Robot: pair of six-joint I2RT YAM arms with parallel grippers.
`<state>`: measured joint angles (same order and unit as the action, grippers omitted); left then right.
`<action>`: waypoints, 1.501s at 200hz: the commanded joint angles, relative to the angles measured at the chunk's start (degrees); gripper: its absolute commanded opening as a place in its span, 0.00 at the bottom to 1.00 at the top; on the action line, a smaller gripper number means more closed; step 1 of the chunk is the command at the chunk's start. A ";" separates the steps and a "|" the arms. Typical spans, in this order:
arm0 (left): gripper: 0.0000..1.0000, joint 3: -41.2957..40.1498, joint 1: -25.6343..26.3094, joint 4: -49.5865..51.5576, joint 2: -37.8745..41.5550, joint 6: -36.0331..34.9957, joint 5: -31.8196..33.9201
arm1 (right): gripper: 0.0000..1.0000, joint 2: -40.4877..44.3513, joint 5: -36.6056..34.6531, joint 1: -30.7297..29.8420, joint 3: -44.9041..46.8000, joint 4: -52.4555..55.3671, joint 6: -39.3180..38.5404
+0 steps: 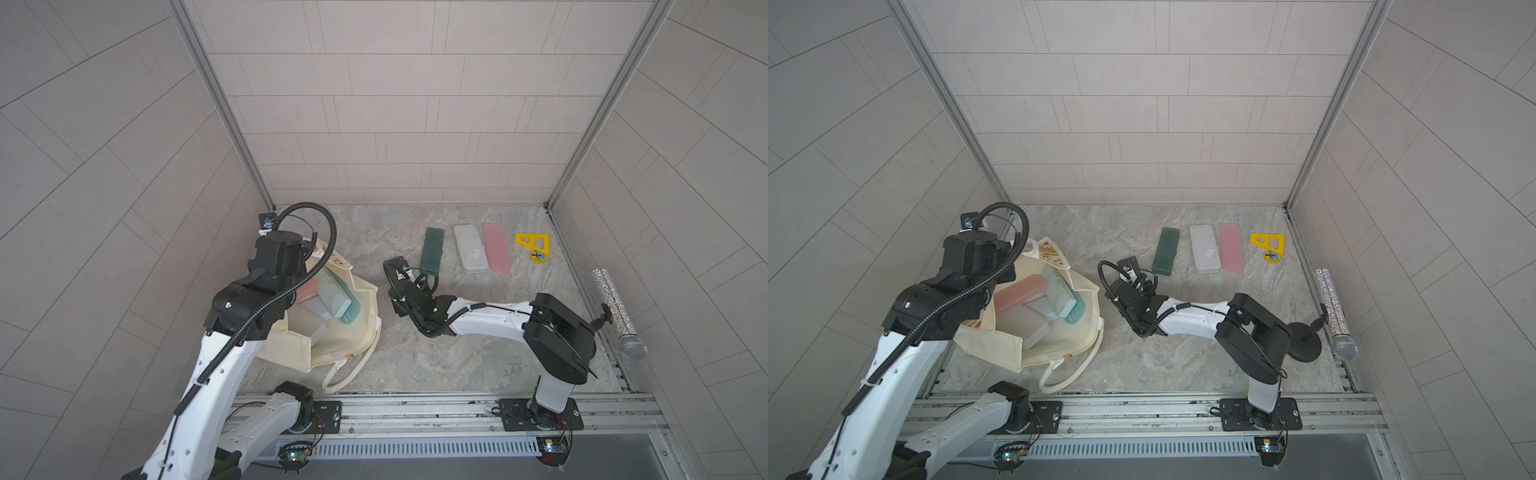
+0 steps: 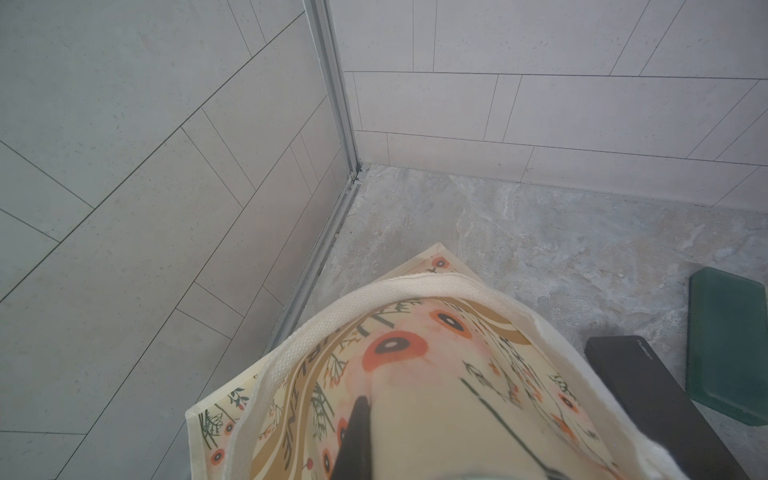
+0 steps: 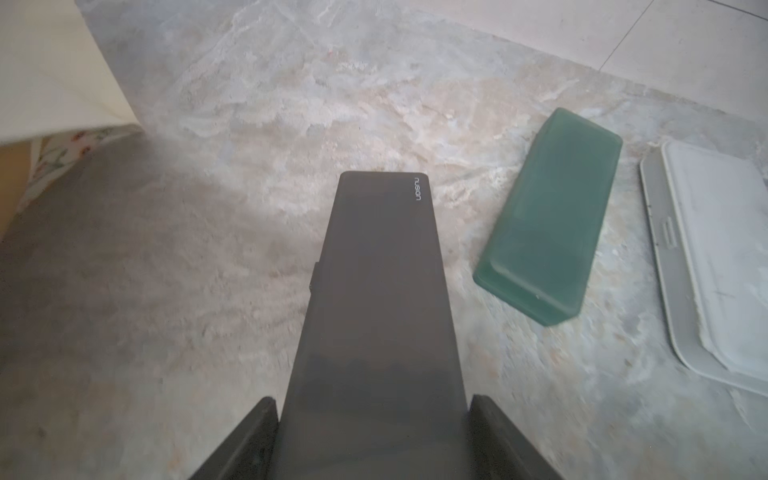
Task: Take out the pencil case from the canvas bag
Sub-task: Place the pencil case at the center of the board.
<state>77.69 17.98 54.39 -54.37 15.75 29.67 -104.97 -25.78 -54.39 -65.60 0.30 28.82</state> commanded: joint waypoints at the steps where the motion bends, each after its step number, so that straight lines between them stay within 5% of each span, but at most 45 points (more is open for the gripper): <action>1: 0.00 0.62 -0.31 -5.44 2.02 1.46 1.15 | 0.62 -4.40 -0.76 2.51 -6.85 -0.24 4.15; 109: 0.00 0.80 -0.24 -4.65 2.73 0.95 -2.18 | 0.62 -21.58 -7.17 8.21 -25.71 5.51 9.60; 300: 0.00 -0.70 -0.27 -6.34 2.52 1.50 -4.87 | 0.62 -14.59 -8.10 13.41 -7.27 -3.82 2.95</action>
<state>76.40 17.98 54.68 -53.30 16.08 24.01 -121.75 -33.39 -42.37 -75.57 -3.49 33.65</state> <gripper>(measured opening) 0.053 0.706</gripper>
